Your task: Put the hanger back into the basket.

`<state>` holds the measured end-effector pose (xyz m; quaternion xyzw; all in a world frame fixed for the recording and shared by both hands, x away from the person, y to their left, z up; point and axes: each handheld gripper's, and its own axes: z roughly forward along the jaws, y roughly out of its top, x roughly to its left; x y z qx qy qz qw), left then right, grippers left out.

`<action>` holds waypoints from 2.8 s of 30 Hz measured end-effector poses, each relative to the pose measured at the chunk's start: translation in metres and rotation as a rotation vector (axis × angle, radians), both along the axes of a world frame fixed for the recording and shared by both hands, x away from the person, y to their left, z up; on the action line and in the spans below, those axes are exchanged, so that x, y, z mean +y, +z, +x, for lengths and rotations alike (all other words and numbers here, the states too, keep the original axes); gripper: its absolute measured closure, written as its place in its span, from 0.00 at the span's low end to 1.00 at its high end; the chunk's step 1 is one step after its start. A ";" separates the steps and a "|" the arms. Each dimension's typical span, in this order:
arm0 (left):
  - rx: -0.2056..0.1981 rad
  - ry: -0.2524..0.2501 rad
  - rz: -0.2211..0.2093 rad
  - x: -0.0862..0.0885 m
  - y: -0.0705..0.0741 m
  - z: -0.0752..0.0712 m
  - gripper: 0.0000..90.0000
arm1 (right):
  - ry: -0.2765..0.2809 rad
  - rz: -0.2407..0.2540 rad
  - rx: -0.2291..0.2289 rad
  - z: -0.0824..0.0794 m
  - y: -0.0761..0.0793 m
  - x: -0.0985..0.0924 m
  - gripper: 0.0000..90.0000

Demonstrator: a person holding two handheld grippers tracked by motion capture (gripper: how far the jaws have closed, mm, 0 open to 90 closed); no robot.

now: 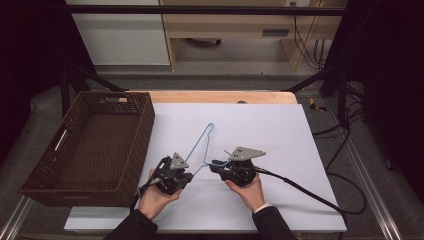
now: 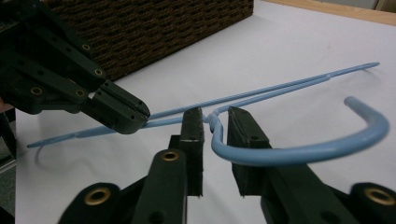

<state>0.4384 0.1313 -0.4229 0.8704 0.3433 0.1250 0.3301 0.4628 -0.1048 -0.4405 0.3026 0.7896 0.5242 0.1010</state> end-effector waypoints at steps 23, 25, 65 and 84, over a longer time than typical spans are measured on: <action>-0.006 -0.019 0.030 -0.008 -0.005 0.007 0.71 | -0.015 -0.005 -0.007 -0.001 0.000 0.001 0.95; -0.013 -0.019 0.045 -0.012 -0.008 0.010 0.72 | -0.015 -0.004 -0.008 -0.001 0.000 0.001 0.95; -0.120 0.010 -0.052 0.003 0.026 -0.006 0.96 | -0.060 0.007 -0.055 -0.017 0.032 -0.039 0.37; -0.154 -0.048 -0.155 0.021 0.061 -0.021 0.96 | -0.228 -0.014 -0.061 -0.026 0.042 -0.113 0.06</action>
